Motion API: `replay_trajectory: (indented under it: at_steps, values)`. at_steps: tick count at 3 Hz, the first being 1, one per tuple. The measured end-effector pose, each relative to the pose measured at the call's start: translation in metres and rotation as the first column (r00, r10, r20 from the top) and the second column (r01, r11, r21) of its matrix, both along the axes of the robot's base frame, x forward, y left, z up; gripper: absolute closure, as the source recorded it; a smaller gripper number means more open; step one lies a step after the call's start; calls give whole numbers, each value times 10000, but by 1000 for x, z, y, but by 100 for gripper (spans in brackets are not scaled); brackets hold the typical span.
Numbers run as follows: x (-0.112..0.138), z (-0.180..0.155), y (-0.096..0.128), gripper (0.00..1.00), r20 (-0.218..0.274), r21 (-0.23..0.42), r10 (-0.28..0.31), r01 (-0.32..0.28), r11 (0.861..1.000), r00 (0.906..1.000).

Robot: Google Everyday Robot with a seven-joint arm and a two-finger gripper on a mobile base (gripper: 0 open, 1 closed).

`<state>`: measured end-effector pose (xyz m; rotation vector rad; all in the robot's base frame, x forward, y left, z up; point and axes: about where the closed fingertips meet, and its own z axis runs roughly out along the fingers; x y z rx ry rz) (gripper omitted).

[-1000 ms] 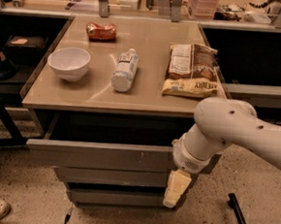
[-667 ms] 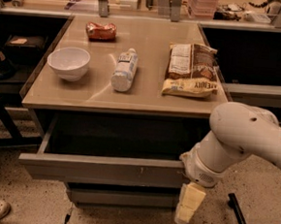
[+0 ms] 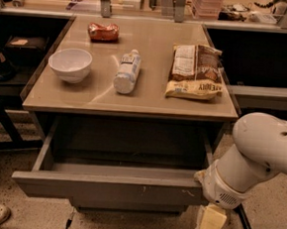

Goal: Open top drawer

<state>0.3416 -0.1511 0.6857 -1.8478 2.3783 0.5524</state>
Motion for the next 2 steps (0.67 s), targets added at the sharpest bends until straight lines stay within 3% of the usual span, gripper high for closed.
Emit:
replay_trajectory:
  at_steps: [1, 2]
  values:
    - [-1, 0, 0, 0, -15, 5, 4, -4, 10000, 10000]
    - [30, 1, 25, 0, 441, 341, 179, -194, 9992, 9989]
